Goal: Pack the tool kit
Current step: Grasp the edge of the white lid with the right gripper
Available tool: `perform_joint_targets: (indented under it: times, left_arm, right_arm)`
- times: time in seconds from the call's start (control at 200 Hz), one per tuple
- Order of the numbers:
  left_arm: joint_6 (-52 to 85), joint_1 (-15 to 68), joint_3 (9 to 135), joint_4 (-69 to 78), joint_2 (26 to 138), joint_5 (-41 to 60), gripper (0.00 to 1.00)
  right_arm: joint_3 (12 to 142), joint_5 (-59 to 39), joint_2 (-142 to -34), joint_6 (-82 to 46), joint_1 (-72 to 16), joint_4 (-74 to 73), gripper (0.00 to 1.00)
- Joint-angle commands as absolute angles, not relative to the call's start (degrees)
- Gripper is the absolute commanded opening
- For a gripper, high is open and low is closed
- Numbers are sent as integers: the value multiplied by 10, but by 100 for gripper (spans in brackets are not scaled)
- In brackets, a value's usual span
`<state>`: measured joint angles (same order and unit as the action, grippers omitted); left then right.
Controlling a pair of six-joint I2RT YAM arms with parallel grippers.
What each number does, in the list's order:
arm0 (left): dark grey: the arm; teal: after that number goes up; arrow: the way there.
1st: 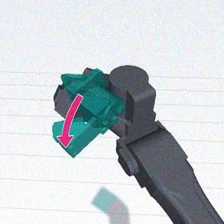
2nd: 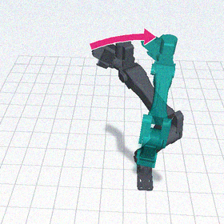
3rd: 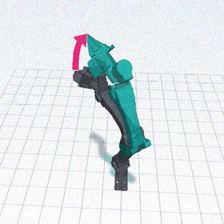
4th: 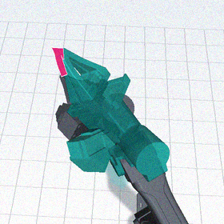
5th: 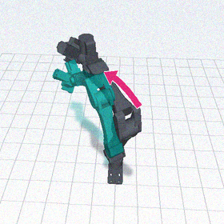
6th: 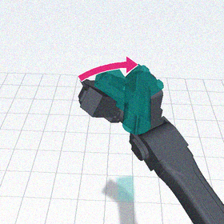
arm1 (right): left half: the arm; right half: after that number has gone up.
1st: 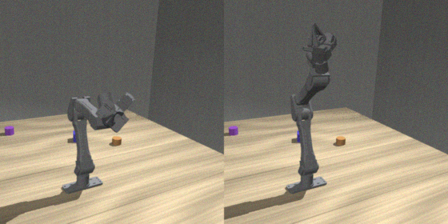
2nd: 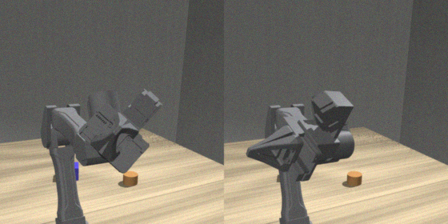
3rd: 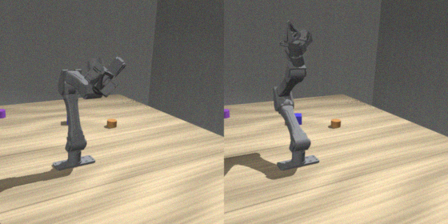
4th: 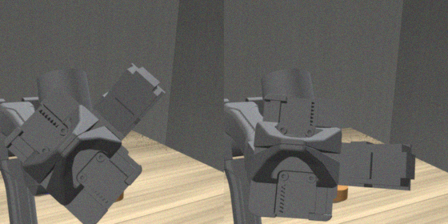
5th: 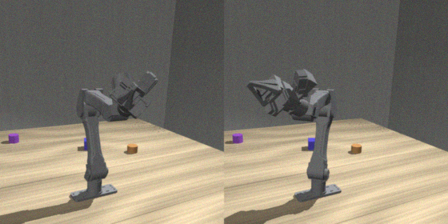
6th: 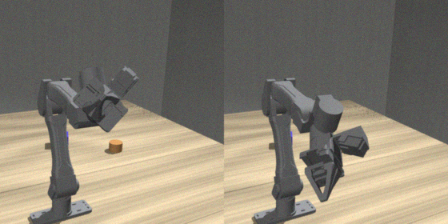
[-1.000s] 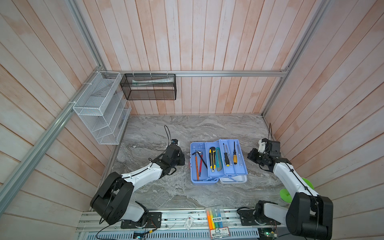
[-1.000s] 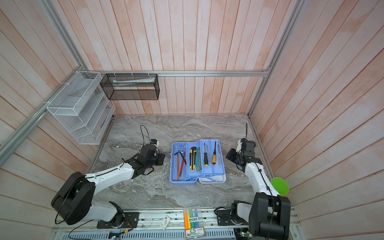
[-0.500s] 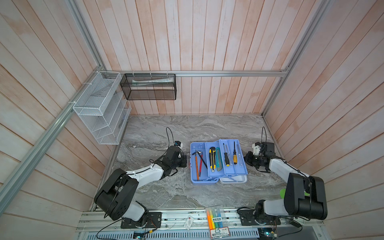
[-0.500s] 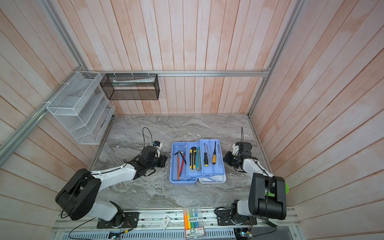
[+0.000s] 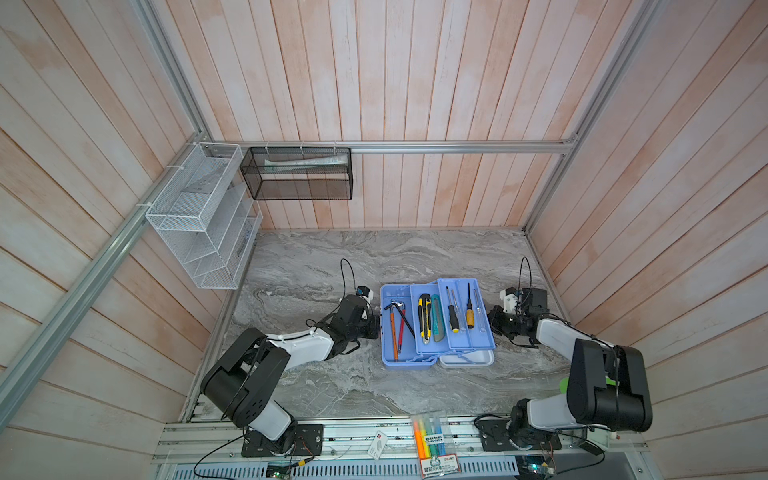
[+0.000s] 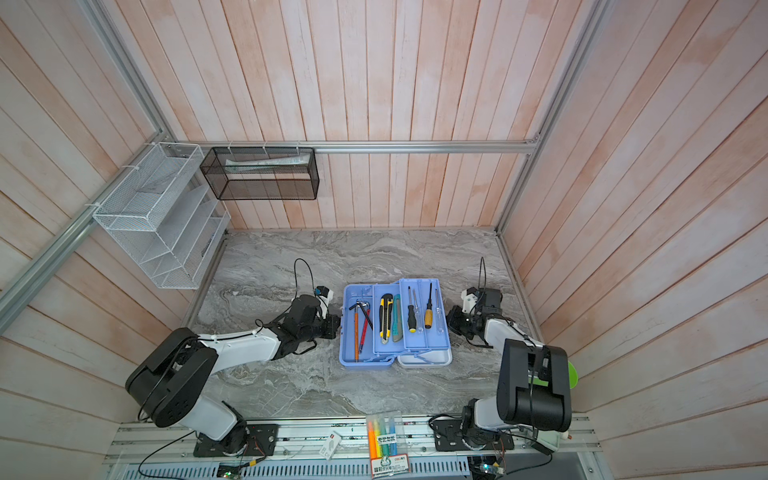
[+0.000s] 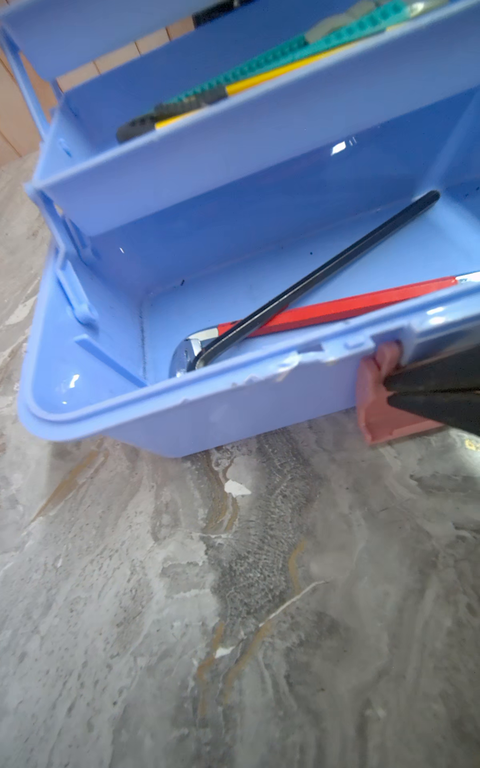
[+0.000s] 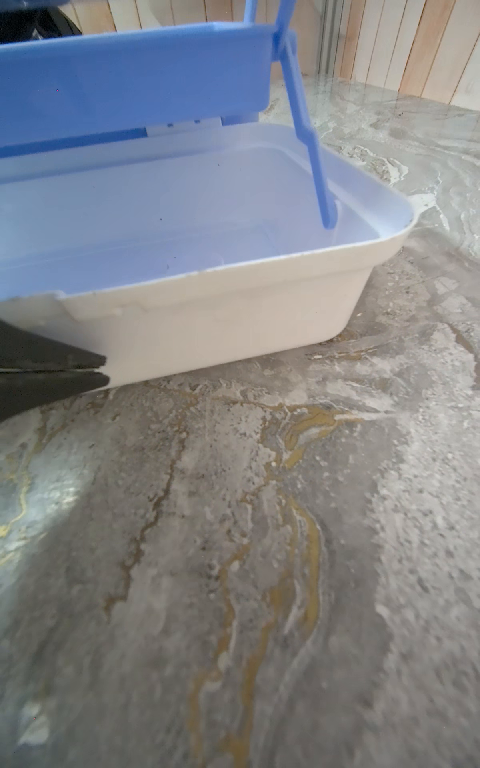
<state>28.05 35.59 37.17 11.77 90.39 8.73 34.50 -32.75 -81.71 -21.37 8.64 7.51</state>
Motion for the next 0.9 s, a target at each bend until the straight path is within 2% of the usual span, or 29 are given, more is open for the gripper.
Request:
perform_joint_targets:
  times: [0.0,0.41,0.895]
  left_arm:
    - [288,376,388,149,909,115,8]
    - [280,379,400,145,914,116,8]
    - [258,367,412,121,900,95,8]
  right_arm:
    - [335,-399,-792,-217,83,64,0]
    - [312,-473,-709,-260,83,47,0]
    - [337,-502,-605,-289,83,102,0]
